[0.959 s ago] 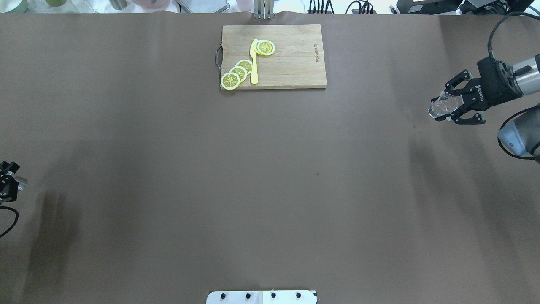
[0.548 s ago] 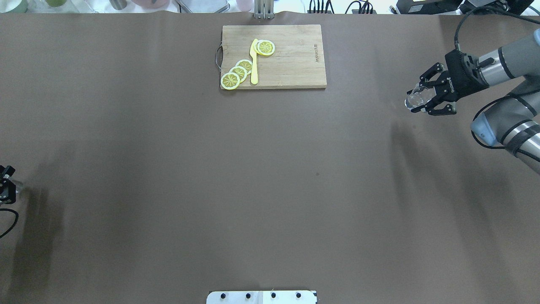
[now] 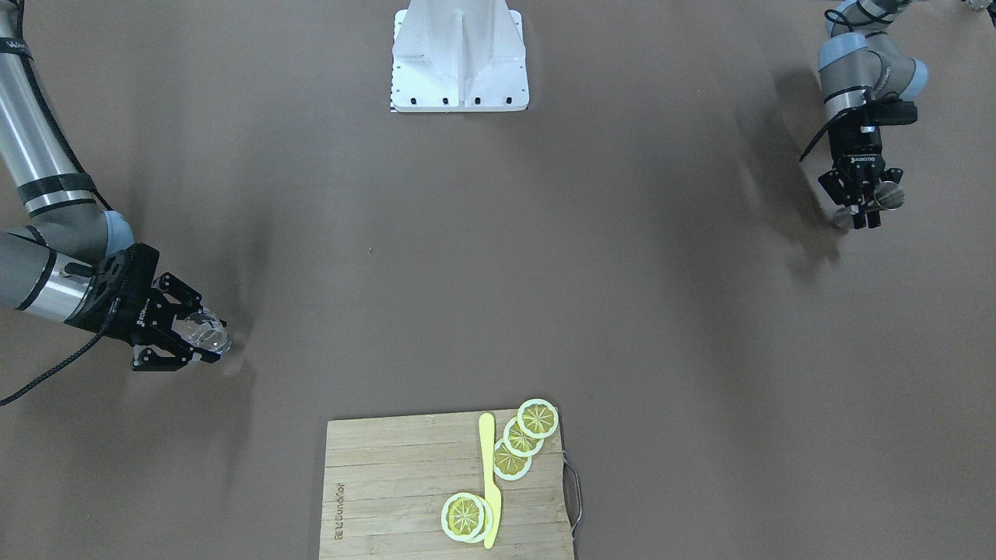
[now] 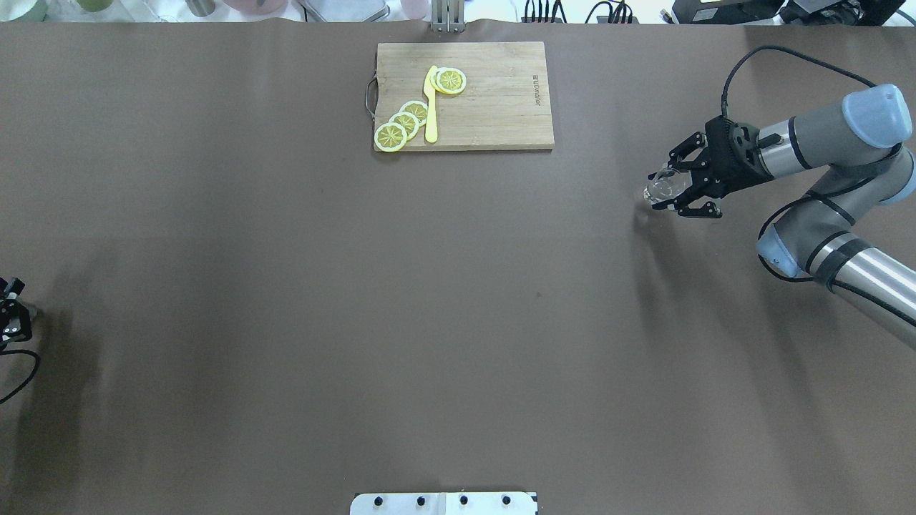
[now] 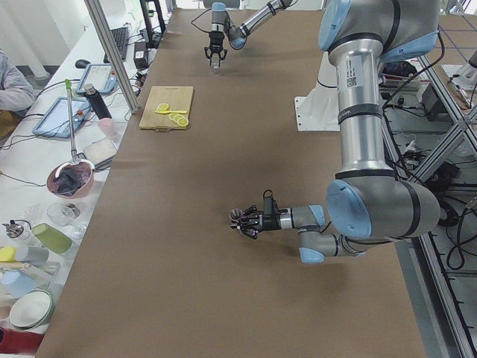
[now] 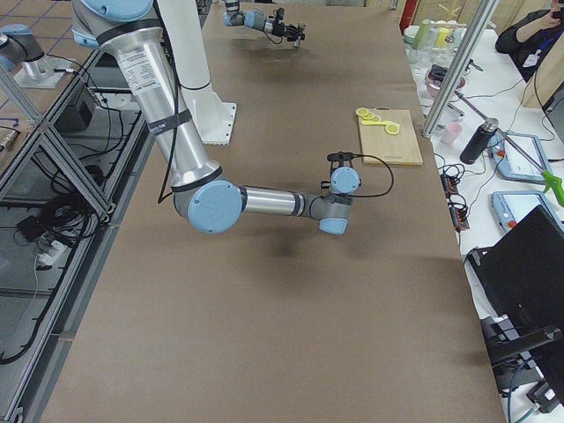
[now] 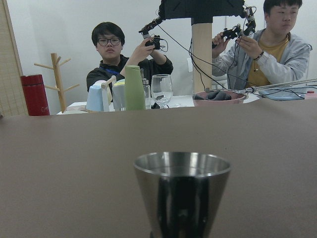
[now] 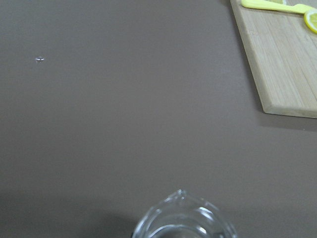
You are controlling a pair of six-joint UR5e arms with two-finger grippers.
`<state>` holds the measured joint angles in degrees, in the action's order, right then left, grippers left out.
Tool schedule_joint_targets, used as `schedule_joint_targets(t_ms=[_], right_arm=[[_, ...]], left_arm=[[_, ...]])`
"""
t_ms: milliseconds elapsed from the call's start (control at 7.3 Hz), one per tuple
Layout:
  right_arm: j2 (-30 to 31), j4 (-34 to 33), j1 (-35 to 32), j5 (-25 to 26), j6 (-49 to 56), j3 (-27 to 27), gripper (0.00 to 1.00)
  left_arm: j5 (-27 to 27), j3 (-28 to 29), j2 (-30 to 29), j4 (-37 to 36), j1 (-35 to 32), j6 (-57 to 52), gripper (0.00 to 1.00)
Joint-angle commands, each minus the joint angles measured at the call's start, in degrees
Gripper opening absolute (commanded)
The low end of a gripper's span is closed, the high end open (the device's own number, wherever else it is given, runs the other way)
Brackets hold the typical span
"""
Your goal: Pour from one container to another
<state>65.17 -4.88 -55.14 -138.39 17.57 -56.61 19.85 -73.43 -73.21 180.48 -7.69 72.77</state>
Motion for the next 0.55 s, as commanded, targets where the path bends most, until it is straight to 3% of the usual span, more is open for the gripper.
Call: schedule_joint_targets(t_ms=[0,411], right_arm=[[-0.04,1.01,0.82,0.49,-1.49,0.79,0.0],[-0.04,1.01,1.52,0.93,-2.89,1.23,0.0]], left_arm=[[-2.09,0.04,-1.14,-2.41,-0.75,0.09,0.07],[-2.88,0.74,-1.67,-2.67,-0.75,8.6,0.27]])
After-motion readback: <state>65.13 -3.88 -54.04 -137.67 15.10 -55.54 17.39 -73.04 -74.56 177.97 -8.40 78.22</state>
